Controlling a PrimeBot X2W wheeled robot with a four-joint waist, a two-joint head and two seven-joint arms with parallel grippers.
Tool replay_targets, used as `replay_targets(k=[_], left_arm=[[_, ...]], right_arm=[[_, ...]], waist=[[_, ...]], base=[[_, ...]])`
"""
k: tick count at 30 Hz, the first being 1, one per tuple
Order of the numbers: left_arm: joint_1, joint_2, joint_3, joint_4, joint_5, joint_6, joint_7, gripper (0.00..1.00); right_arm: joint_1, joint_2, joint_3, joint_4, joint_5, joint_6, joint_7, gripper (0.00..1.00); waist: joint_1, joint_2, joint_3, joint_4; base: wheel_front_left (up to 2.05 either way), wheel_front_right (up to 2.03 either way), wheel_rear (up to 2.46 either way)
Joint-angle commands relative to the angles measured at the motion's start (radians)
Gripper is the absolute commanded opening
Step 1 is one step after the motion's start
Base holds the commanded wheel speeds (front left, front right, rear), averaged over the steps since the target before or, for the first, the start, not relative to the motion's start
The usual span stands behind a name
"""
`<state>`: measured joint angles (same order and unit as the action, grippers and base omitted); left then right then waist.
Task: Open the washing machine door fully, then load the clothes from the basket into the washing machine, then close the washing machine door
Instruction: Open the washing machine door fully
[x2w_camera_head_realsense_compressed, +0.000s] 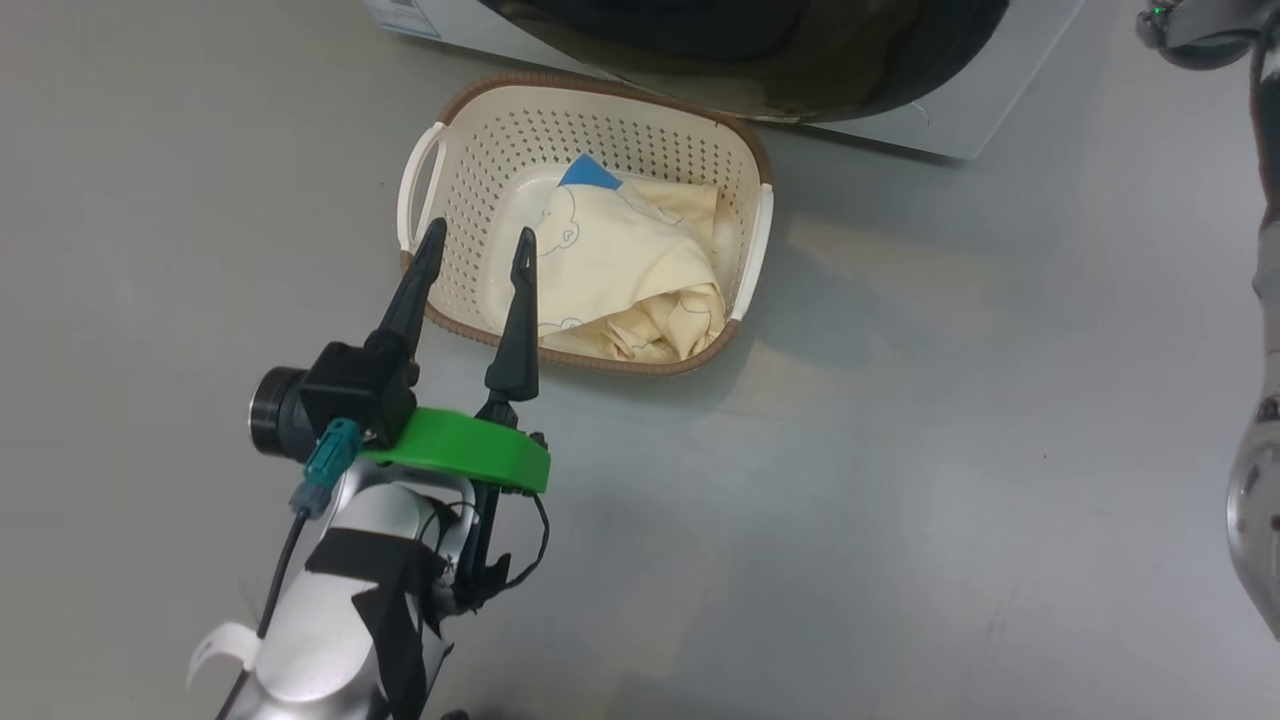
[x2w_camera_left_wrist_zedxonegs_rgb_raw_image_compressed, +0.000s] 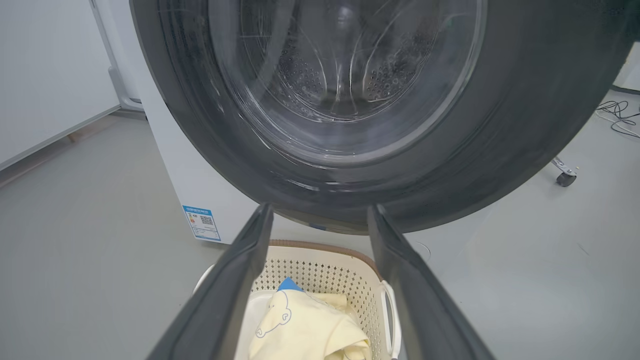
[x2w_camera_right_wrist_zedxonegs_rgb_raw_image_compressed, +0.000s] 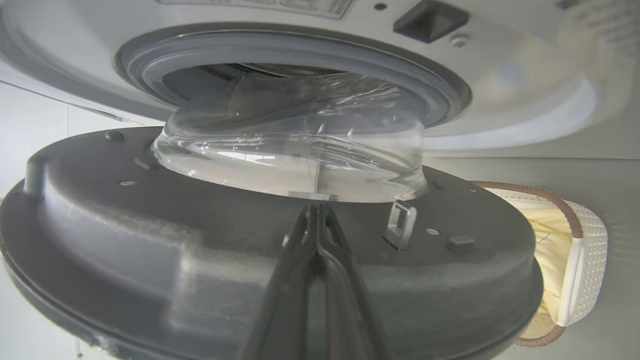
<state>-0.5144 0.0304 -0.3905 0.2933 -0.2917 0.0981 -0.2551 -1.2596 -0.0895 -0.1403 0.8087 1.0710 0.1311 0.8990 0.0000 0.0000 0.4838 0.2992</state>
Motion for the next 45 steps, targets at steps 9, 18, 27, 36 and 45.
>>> replay_targets(k=[9, 18, 27, 36, 45], left_arm=[[-0.006, 0.020, 0.038, -0.016, 0.001, 0.004, -0.007, 1.00], [0.001, 0.020, 0.045, 0.012, 0.004, -0.003, -0.007, 1.00], [0.018, 0.020, 0.049, 0.036, 0.012, -0.008, -0.007, 1.00], [0.030, 0.020, 0.050, 0.057, 0.013, -0.015, -0.007, 1.00], [0.043, 0.020, 0.043, 0.074, 0.010, -0.016, -0.007, 1.00]], right_arm=[[0.072, 0.039, 0.112, -0.100, 0.137, 0.000, 0.040, 0.00], [0.183, 0.039, 0.238, -0.191, 0.290, 0.000, 0.052, 0.00], [0.290, 0.039, 0.358, -0.261, 0.409, 0.000, 0.019, 0.00], [0.348, 0.039, 0.398, -0.267, 0.464, 0.000, -0.024, 0.00], [0.389, 0.039, 0.407, -0.244, 0.498, 0.000, -0.062, 0.00]], waist=[[0.0000, 0.0000, -0.024, -0.001], [0.0000, 0.0000, -0.059, -0.010], [0.0000, 0.0000, -0.108, -0.009], [0.0000, 0.0000, -0.147, 0.003], [0.0000, 0.0000, -0.188, 0.011]], base=[[0.00, 0.00, 0.00], [0.00, 0.00, 0.00], [0.00, 0.00, 0.00], [0.00, 0.00, 0.00], [0.00, 0.00, 0.00]])
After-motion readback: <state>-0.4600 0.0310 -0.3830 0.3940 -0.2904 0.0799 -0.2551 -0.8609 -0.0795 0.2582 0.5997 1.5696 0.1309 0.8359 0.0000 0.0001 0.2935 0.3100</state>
